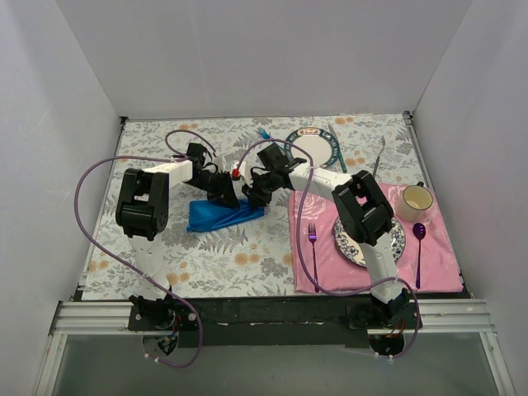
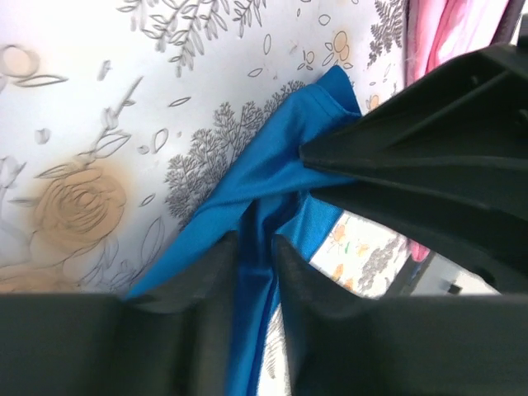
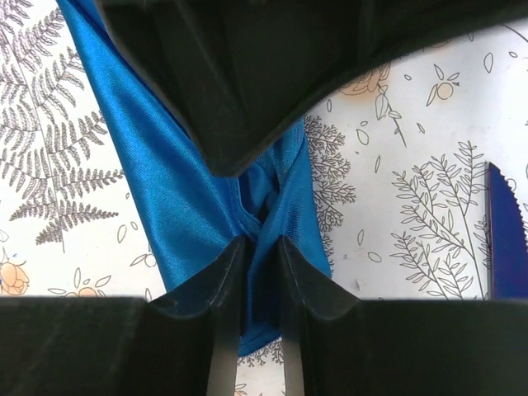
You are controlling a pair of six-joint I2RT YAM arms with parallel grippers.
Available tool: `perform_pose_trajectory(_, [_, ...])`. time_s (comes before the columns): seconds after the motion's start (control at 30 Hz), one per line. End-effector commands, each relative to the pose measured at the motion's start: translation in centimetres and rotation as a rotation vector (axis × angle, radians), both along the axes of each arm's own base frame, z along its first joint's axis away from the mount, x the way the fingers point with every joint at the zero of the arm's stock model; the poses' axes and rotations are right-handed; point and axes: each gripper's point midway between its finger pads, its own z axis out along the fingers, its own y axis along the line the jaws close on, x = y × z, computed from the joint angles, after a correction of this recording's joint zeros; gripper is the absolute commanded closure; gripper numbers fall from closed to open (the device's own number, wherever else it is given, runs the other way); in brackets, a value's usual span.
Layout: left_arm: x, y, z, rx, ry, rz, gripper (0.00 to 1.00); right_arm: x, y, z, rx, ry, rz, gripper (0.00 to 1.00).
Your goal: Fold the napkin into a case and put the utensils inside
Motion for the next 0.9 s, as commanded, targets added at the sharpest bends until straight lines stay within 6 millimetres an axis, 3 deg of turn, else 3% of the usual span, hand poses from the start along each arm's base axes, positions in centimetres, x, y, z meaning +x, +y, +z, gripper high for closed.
perform_pose_trajectory(0.0, [0.8, 1.1, 2.2, -0.04, -0.041, -0.018, 0.68, 0.4, -0.5, -1.6, -0.04, -0.019, -0.006, 0.75])
perform_pose_trajectory(0.13, [0.5, 1.3, 3.4, -0.048, -0.062, -0.031, 0.62, 0.4, -0.4, -1.5, -0.037, -0.023, -0.008, 0.76])
perform_pose_trajectory(0.43, [-0.8, 2.2, 3.3, 0.006, -0.092, -0.073, 0.57, 0.8, -0.1, -1.3, -0.029, -0.017, -0.018, 0.77])
perform_pose_trajectory(0.87, [-2.0, 2.6, 3.4, 0.027, -0.119, -0.121, 0.58, 1.0, -0.1, -1.1, -0.029, -0.013, -0.023, 0.78])
